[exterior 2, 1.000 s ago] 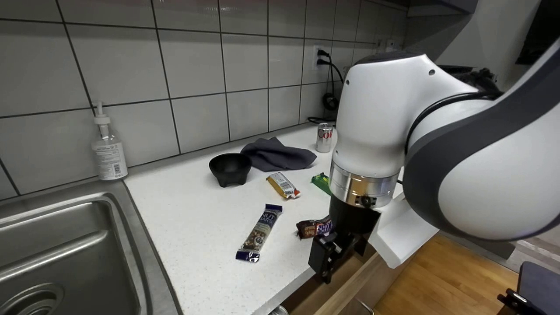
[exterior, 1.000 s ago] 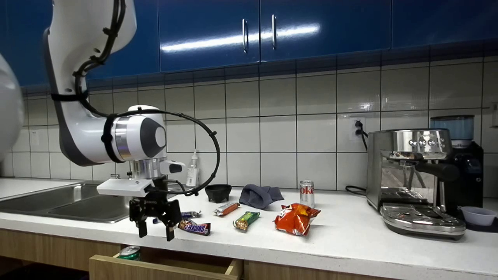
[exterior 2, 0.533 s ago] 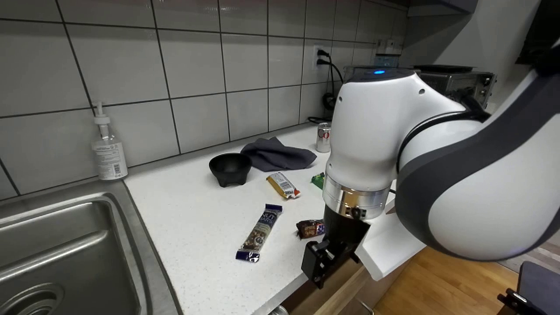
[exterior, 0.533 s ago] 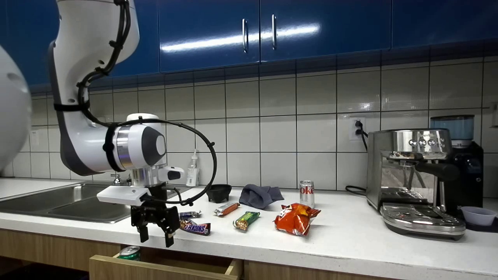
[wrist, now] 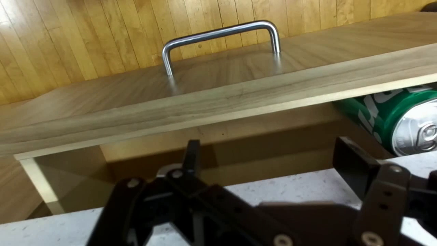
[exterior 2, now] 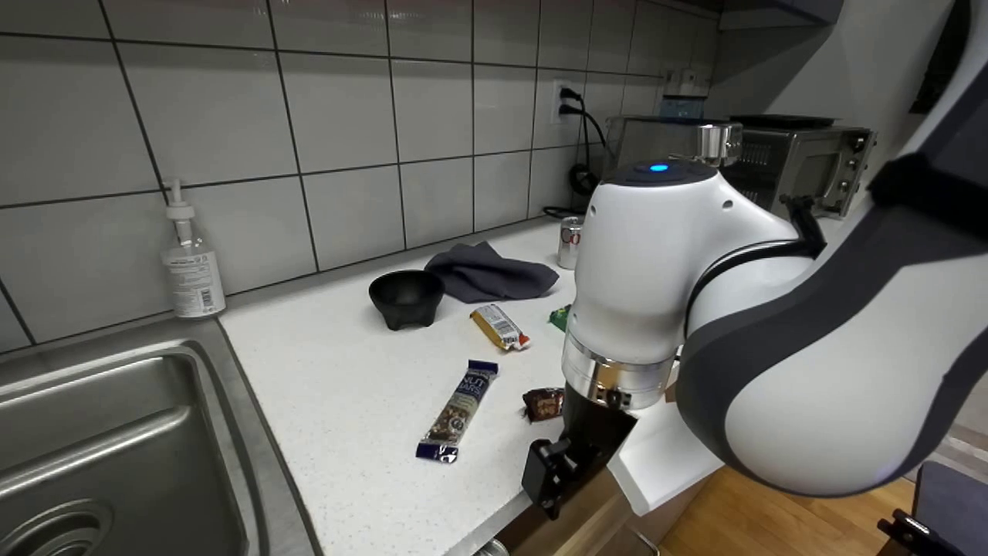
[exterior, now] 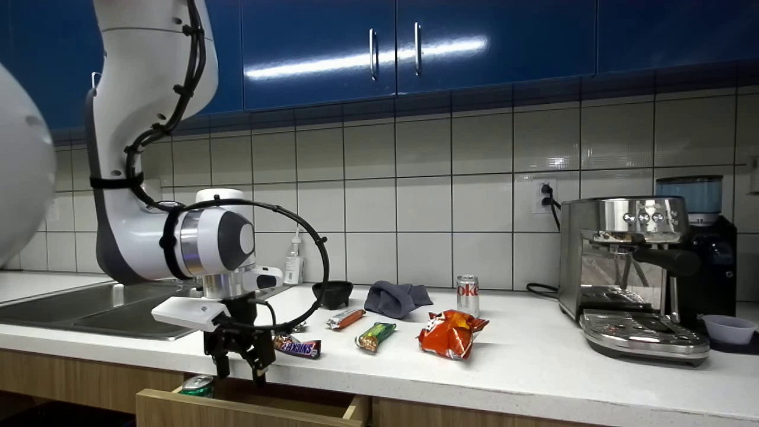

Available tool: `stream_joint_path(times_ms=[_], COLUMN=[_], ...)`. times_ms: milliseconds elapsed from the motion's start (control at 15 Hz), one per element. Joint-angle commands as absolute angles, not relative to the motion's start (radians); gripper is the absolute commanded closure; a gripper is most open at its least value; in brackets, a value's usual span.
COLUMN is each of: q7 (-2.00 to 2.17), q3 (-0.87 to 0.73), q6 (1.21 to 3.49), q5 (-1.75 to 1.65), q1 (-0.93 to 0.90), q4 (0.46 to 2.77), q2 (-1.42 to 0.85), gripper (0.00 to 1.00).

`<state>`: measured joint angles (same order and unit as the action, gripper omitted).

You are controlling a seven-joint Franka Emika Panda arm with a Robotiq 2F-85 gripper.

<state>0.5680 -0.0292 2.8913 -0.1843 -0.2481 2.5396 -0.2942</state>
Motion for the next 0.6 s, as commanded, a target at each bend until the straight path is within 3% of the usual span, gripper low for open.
stream_joint_path(times_ms=[0,533], q7=[0.529,0.240], q3=[-0.045,0.083], q6=[2.926,2.977], q5=[-0.147,0.035], q1=[-0.261,-0.119], q4=[2.516,2.494], q2=[-0.334,-0.389], gripper=[0.00,0.00])
